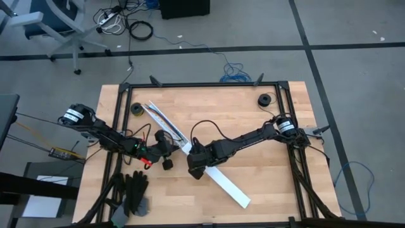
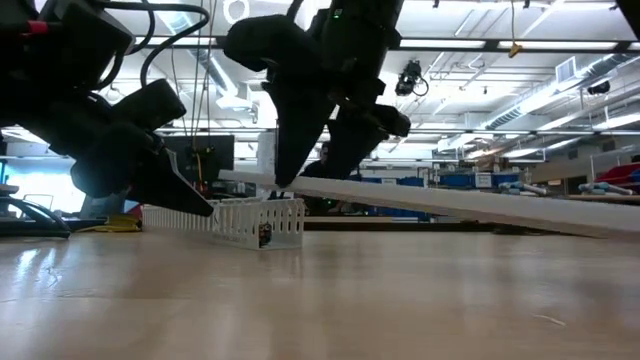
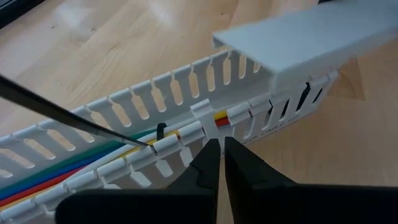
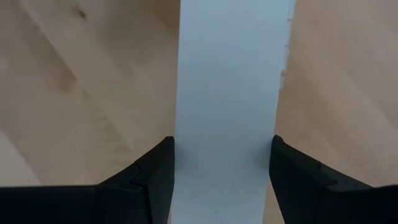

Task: Ziptie cables
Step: Close the white cable duct

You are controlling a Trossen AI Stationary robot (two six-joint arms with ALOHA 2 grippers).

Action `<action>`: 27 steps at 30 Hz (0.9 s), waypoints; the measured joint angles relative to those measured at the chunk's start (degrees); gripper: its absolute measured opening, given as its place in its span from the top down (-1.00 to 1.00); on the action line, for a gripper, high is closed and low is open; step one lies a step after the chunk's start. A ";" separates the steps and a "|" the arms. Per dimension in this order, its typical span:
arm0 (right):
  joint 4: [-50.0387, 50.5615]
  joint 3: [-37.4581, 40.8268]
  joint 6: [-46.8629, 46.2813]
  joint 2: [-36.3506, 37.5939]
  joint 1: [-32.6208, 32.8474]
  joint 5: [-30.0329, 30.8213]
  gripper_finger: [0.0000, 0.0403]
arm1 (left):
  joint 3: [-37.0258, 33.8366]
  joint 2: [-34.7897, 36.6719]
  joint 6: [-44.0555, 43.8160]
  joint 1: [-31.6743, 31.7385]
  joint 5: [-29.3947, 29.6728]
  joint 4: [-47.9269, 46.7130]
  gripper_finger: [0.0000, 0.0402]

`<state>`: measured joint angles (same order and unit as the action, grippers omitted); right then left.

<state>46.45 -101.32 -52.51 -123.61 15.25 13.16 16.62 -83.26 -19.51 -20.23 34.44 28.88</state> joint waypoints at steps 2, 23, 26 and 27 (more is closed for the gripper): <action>-0.92 1.28 -0.74 0.00 0.00 0.01 -0.03 | 0.00 0.00 0.00 0.00 0.00 0.00 1.00; -3.58 3.63 -1.40 0.00 0.87 3.11 0.00 | 0.00 0.00 -0.15 0.00 0.00 -0.11 1.00; -4.50 3.63 -1.39 0.00 1.43 3.11 -0.05 | 0.00 0.00 -0.17 0.00 0.00 -0.20 1.00; -4.55 3.63 -1.46 0.00 1.58 3.13 -0.07 | 0.00 0.00 -0.17 0.00 0.00 -0.22 1.00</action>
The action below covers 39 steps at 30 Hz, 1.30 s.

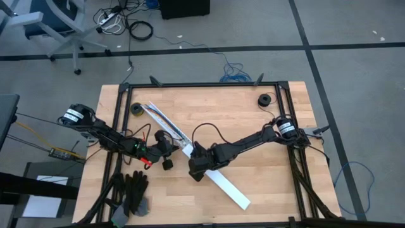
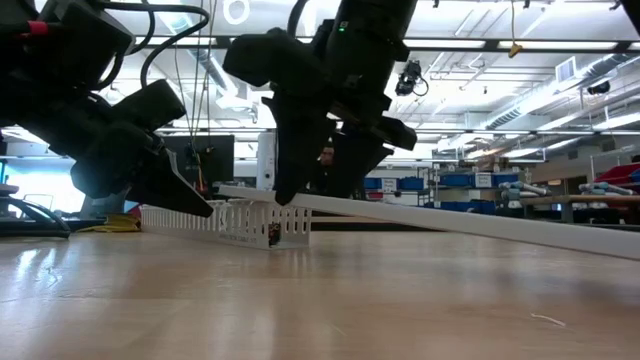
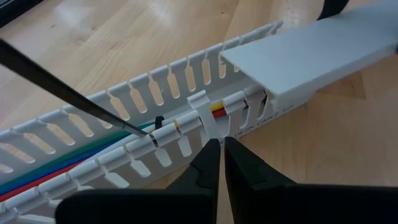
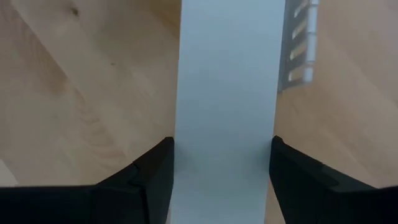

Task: Ziptie cables
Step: Close the white cable duct

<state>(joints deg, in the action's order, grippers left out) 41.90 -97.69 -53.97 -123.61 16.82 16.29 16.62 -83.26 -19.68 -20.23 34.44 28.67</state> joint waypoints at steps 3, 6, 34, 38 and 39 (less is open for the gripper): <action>0.12 0.00 -0.54 0.00 0.49 0.02 -0.11 | 0.00 0.01 0.00 0.00 0.00 0.02 1.00; 0.16 0.00 -1.32 0.00 0.91 0.28 -0.08 | 0.00 0.02 -0.02 0.00 -0.06 0.11 1.00; 3.86 0.00 -3.09 0.00 4.75 3.51 -0.12 | 1.16 0.07 1.54 -2.42 -8.19 4.05 1.00; 4.60 0.00 -3.85 0.00 4.93 4.30 -0.11 | 1.99 0.07 1.37 -2.29 -8.17 4.16 0.97; 4.56 0.00 -3.92 0.00 4.95 4.54 -0.10 | 2.17 0.07 1.48 -2.29 -8.17 4.00 0.95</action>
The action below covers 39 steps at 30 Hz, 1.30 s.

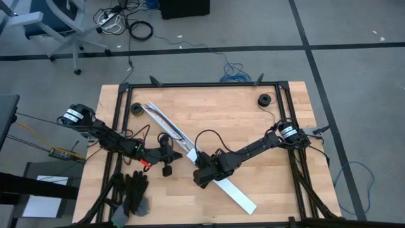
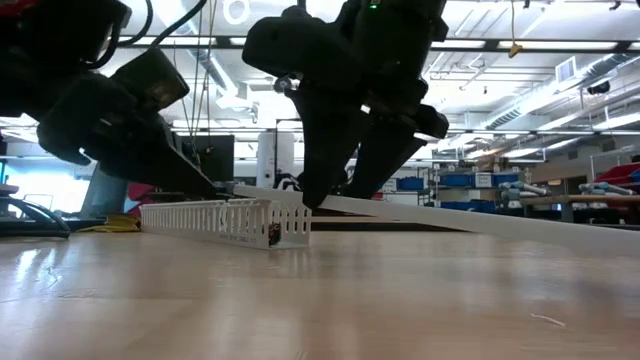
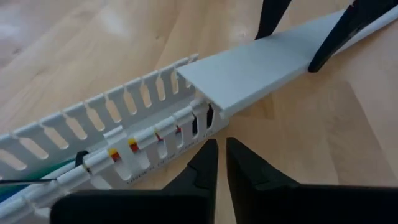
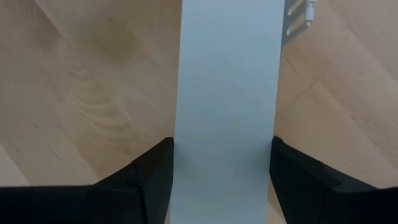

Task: Ziptie cables
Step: Close the white cable duct

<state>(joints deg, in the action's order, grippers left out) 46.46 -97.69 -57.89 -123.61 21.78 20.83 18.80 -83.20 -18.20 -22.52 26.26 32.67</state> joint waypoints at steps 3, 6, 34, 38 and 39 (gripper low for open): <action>0.01 0.00 -0.01 0.00 0.04 0.23 -0.08 | 0.42 0.00 0.28 0.01 -2.86 -0.77 0.84; 0.00 0.00 0.00 0.00 0.17 0.25 -0.08 | 0.54 0.00 0.65 -0.06 -8.56 -0.72 0.65; 3.87 -0.02 -5.85 0.00 5.41 9.87 -0.11 | 18.57 5.92 39.34 10.92 -21.62 -40.00 0.17; 4.85 -0.02 -8.12 0.00 6.22 11.28 -0.11 | 24.83 5.92 43.00 13.57 -28.39 -46.66 0.17; 5.17 -0.02 -8.62 0.00 6.33 11.65 -0.11 | 26.21 5.92 44.02 14.25 -29.97 -48.30 0.17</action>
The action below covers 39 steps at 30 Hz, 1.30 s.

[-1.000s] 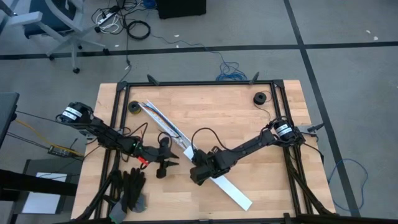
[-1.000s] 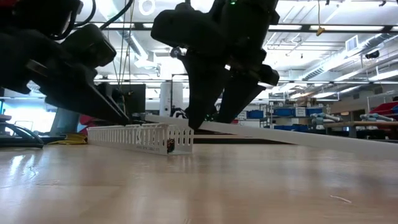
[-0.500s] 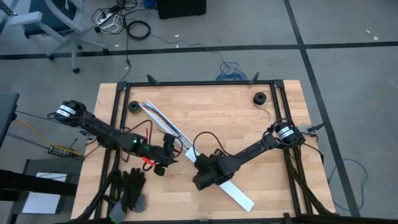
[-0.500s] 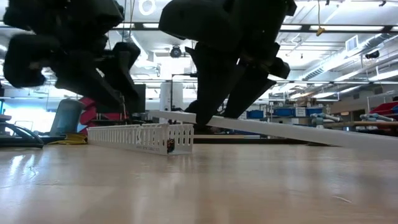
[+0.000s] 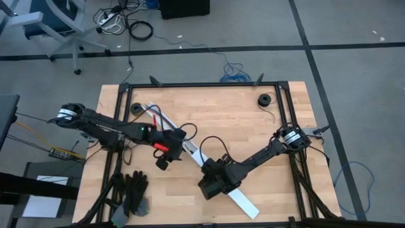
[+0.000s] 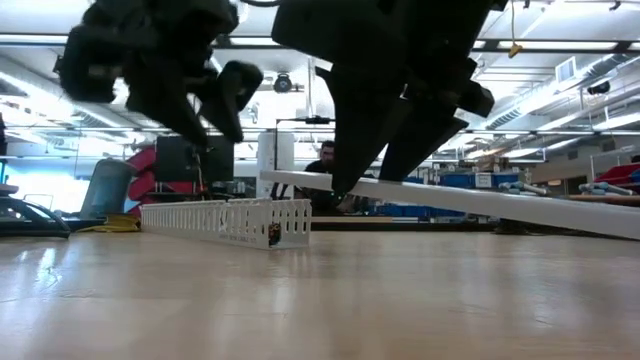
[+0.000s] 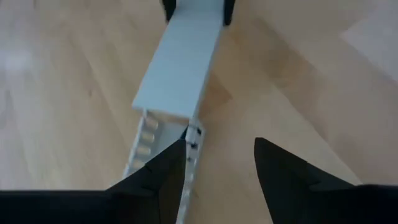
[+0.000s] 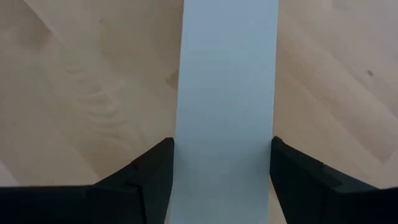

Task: Ziptie cables
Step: Close the white cable duct

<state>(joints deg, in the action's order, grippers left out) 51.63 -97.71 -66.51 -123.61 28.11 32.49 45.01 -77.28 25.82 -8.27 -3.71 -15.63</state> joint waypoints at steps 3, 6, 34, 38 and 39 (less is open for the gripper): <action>-0.06 0.00 -1.46 0.00 0.30 0.90 -0.10 | 2.62 0.02 2.41 2.58 -4.20 -2.60 0.17; -0.05 0.00 -2.28 0.00 0.54 0.88 -0.11 | 2.69 -0.48 4.04 5.07 -6.66 -2.38 0.19; 1.26 0.00 -5.40 0.00 1.09 0.90 -0.11 | 2.78 -9.49 11.68 6.07 -0.27 6.55 0.27; 1.25 0.00 -5.57 0.00 1.49 0.73 -0.11 | 2.78 -9.46 12.48 6.07 3.85 11.39 0.27; 1.25 0.00 -5.61 0.00 1.60 0.70 -0.11 | 2.78 -9.46 12.62 6.07 4.56 12.59 0.27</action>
<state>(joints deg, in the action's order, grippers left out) 52.88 -97.71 -72.12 -123.61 29.71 33.19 47.79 -86.74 38.43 -2.20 0.85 -3.04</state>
